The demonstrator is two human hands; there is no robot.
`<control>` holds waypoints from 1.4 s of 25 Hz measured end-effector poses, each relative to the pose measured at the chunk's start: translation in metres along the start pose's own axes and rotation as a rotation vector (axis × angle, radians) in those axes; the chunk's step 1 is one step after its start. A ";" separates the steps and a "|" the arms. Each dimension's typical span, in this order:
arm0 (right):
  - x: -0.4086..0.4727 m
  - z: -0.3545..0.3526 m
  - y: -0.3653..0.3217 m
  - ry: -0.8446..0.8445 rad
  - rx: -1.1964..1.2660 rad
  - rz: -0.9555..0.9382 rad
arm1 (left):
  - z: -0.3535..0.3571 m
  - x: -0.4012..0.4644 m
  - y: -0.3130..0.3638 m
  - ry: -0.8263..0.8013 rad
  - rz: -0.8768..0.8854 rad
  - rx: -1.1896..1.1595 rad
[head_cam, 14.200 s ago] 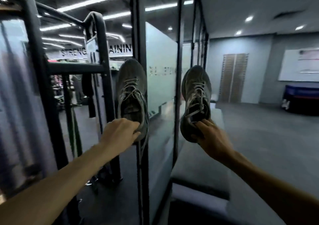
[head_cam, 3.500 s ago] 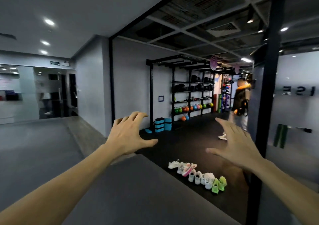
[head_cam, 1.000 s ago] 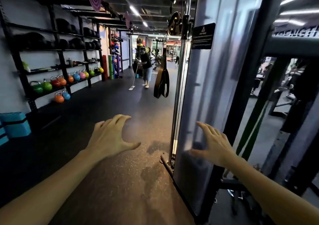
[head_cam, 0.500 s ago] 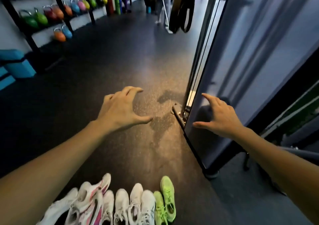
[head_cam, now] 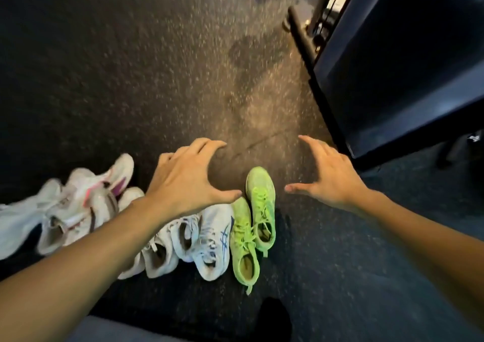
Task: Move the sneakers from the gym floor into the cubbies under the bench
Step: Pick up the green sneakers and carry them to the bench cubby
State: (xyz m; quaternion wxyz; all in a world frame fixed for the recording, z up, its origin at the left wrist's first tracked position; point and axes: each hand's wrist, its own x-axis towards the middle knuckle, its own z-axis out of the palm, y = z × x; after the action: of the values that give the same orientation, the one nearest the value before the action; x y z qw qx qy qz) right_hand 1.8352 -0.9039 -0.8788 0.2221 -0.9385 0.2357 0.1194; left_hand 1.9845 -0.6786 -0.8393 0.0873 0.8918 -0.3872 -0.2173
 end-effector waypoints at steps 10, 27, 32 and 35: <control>-0.049 0.278 0.058 -0.339 0.097 0.049 | 0.305 -0.063 -0.021 -0.305 0.025 -0.157; -0.057 0.342 0.069 -0.100 -0.036 -0.031 | 0.384 -0.074 0.008 -0.372 0.060 -0.022; -0.064 0.298 0.079 0.008 -0.016 -0.064 | 0.346 -0.067 0.019 -0.326 0.115 -0.144; -0.057 0.249 0.078 0.065 -0.032 -0.066 | 0.308 -0.053 0.038 -0.361 0.085 -0.209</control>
State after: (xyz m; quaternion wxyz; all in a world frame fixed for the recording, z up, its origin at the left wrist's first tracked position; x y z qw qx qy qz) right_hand 1.7174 -0.8253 -1.1058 0.2032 -0.9526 0.2098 0.0853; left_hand 1.7869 -0.6620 -1.0842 0.1175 0.8075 -0.4090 -0.4084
